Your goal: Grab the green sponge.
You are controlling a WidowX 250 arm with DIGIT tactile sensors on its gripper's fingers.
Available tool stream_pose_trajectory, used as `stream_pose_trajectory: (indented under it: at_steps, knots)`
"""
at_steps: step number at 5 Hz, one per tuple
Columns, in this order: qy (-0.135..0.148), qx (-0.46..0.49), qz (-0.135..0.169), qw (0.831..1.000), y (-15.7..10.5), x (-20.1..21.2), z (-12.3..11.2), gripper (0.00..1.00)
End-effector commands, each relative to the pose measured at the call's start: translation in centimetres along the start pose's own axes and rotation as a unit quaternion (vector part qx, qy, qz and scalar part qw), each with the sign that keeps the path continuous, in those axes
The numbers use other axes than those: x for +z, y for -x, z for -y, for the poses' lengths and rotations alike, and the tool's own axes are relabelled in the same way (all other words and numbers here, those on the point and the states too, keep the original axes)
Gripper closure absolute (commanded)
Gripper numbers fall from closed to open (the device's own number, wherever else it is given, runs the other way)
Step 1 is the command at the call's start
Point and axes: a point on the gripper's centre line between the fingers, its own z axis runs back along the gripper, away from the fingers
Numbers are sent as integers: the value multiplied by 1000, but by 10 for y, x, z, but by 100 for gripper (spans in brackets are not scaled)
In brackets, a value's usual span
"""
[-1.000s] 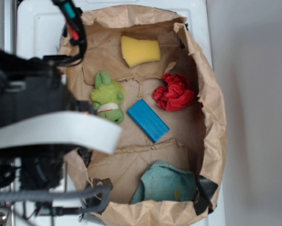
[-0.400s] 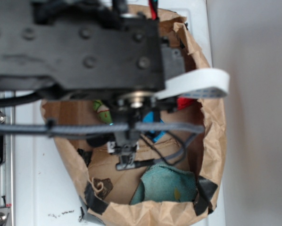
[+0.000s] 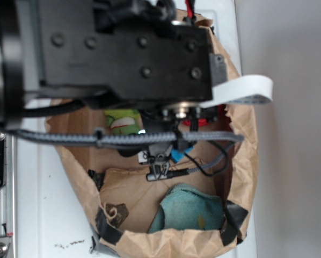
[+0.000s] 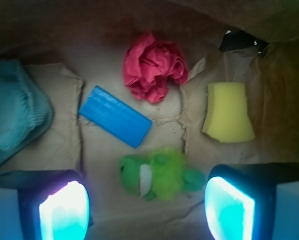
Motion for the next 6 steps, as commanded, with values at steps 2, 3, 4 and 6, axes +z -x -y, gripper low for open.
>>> stream_pose_trajectory:
  at_steps: [2, 3, 4, 6]
  knots:
    - [-15, 17, 20, 1000, -6, 6, -15, 0]
    - [-15, 17, 20, 1000, -6, 6, -15, 0]
    - [-9, 23, 35, 999, -13, -9, -26, 0]
    - [-25, 30, 43, 998, -34, -43, -37, 0]
